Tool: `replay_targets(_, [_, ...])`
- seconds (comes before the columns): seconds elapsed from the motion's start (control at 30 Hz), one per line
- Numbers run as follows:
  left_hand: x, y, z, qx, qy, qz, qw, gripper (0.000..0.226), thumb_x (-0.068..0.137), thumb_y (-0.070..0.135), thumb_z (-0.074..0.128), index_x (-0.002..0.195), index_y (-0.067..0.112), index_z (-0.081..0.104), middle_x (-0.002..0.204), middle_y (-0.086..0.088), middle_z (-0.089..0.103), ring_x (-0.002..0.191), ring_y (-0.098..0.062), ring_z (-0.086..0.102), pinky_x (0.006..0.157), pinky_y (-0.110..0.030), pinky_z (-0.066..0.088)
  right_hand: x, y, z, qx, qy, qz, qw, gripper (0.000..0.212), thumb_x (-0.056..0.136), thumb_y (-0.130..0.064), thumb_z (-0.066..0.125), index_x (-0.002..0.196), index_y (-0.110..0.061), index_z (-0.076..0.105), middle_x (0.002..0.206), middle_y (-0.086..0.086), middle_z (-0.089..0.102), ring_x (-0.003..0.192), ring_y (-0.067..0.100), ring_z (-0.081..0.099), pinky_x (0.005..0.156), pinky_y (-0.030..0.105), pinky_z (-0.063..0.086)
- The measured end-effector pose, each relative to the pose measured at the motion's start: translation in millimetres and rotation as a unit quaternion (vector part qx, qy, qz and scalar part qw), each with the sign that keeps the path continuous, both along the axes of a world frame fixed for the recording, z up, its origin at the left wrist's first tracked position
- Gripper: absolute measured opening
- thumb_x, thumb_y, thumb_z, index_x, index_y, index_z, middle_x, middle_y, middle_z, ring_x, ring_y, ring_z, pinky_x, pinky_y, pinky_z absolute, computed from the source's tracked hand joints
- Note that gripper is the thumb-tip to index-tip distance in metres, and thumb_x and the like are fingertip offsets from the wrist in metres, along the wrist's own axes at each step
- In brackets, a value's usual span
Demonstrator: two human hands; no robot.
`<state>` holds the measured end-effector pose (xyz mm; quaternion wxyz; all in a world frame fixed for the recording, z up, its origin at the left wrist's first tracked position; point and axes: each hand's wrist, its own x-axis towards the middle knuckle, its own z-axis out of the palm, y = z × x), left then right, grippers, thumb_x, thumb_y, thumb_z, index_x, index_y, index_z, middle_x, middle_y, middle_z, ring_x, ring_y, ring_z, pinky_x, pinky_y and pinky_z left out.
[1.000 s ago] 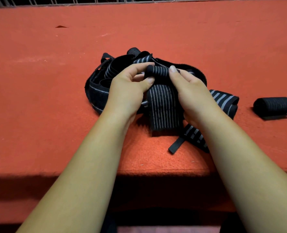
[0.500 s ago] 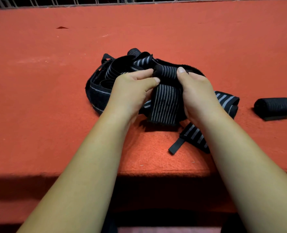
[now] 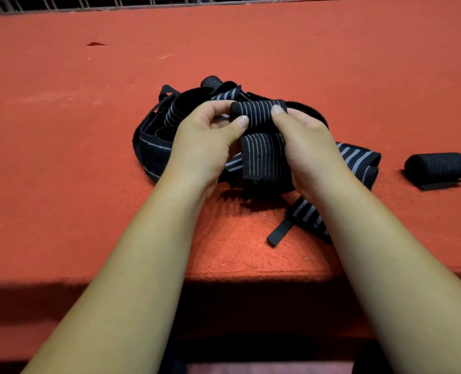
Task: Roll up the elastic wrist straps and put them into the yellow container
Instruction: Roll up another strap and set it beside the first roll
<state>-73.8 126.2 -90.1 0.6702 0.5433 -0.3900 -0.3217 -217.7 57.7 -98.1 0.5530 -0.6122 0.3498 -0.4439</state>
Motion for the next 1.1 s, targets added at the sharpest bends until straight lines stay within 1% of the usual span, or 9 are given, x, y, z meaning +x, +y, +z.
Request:
replay_targets(0.1, [1.8, 1.7, 0.1, -0.009, -0.037, 0.004, 0.999, 0.032, 0.094, 0.001, 0.078, 0.120, 0.019, 0.077, 0.110, -0.011, 0.081, 0.094, -0.020, 0.080, 0.078, -0.034, 0.062, -0.9, 1.9, 2.5, 0.002, 0.032, -0.001, 0.999, 0.040, 0.105, -0.058, 0.052, 0.115, -0.031, 0.080, 0.111, -0.003, 0.083, 0.107, 0.021, 0.079, 0.105, 0.059, 0.058])
replay_targets(0.23, [1.7, 6.8, 2.9, -0.004, -0.061, -0.026, 0.998, 0.037, 0.093, -0.008, 0.075, 0.113, 0.023, 0.080, 0.105, -0.004, 0.082, 0.095, -0.019, 0.081, 0.080, -0.030, 0.063, -2.5, 3.0, 2.3, 0.034, 0.028, 0.000, 0.999, 0.044, 0.104, -0.064, 0.052, 0.111, -0.030, 0.079, 0.107, -0.004, 0.084, 0.103, 0.020, 0.080, 0.104, 0.057, 0.059])
replay_targets(0.4, [2.5, 7.5, 6.8, 0.020, -0.039, -0.057, 0.997, 0.040, 0.091, -0.006, 0.076, 0.115, 0.025, 0.081, 0.125, -0.016, 0.074, 0.110, -0.022, 0.078, 0.092, -0.034, 0.065, 0.3, 3.2, 2.8, 0.067, -0.047, -0.012, 0.997, 0.031, 0.106, -0.040, 0.059, 0.111, -0.016, 0.078, 0.111, 0.017, 0.081, 0.105, 0.039, 0.079, 0.102, 0.065, 0.058])
replay_targets(0.53, [-0.4, 6.5, 8.2, 0.039, 0.013, -0.067, 0.997, 0.019, 0.097, 0.018, 0.081, 0.117, 0.018, 0.081, 0.122, -0.010, 0.079, 0.112, -0.020, 0.078, 0.093, -0.030, 0.063, -0.3, 3.1, 4.3, 0.060, -0.071, -0.016, 0.996, 0.025, 0.106, -0.021, 0.055, 0.111, -0.010, 0.077, 0.101, 0.011, 0.080, 0.094, 0.028, 0.078, 0.089, 0.050, 0.061])
replay_targets(0.7, [0.2, 4.0, 4.7, 0.045, 0.037, -0.079, 0.995, 0.035, 0.094, 0.032, 0.084, 0.111, 0.002, 0.080, 0.112, -0.018, 0.074, 0.103, -0.033, 0.071, 0.114, -0.060, 0.051, -1.7, 1.7, 4.6, 0.044, -0.057, -0.030, 0.997, 0.031, 0.091, -0.021, 0.054, 0.104, -0.028, 0.082, 0.102, -0.003, 0.081, 0.102, 0.020, 0.078, 0.094, 0.051, 0.062])
replay_targets(0.77, [-0.9, 3.7, 5.1, 0.046, 0.053, -0.064, 0.995, 0.029, 0.094, 0.020, 0.084, 0.113, -0.001, 0.077, 0.109, -0.020, 0.078, 0.100, -0.035, 0.077, 0.109, -0.051, 0.058, -1.4, 0.2, 3.9, 0.052, -0.059, -0.040, 0.996, 0.040, 0.083, -0.022, 0.053, 0.111, -0.030, 0.081, 0.112, 0.002, 0.080, 0.106, 0.022, 0.077, 0.093, 0.048, 0.065])
replay_targets(0.87, [-1.9, 3.9, 5.6, 0.040, 0.042, -0.061, 0.996, 0.018, 0.095, 0.002, 0.078, 0.112, 0.008, 0.076, 0.099, -0.003, 0.084, 0.096, -0.014, 0.081, 0.086, -0.027, 0.064, -1.3, -0.8, 3.3, 0.064, -0.070, -0.045, 0.994, 0.050, 0.082, -0.013, 0.050, 0.120, -0.026, 0.079, 0.117, 0.009, 0.077, 0.102, 0.024, 0.077, 0.088, 0.047, 0.066])
replay_targets(1.0, [-2.3, 3.1, 3.6, 0.031, 0.008, -0.043, 0.999, 0.038, 0.090, -0.004, 0.080, 0.125, 0.010, 0.074, 0.108, -0.003, 0.080, 0.101, -0.014, 0.079, 0.091, -0.033, 0.064, -2.5, -4.0, 5.4, 0.084, -0.096, -0.036, 0.991, 0.052, 0.090, 0.002, 0.044, 0.129, -0.015, 0.074, 0.106, 0.007, 0.077, 0.089, 0.019, 0.078, 0.086, 0.044, 0.066])
replay_targets(1.1, [-2.1, 2.1, 2.1, 0.017, -0.031, -0.039, 0.999, 0.047, 0.086, -0.010, 0.079, 0.124, 0.018, 0.073, 0.115, -0.005, 0.080, 0.104, -0.018, 0.080, 0.089, -0.037, 0.065, -7.8, -7.5, 4.4, 0.076, -0.092, -0.020, 0.993, 0.046, 0.086, -0.005, 0.047, 0.122, -0.011, 0.075, 0.104, 0.011, 0.077, 0.092, 0.029, 0.078, 0.077, 0.047, 0.066])
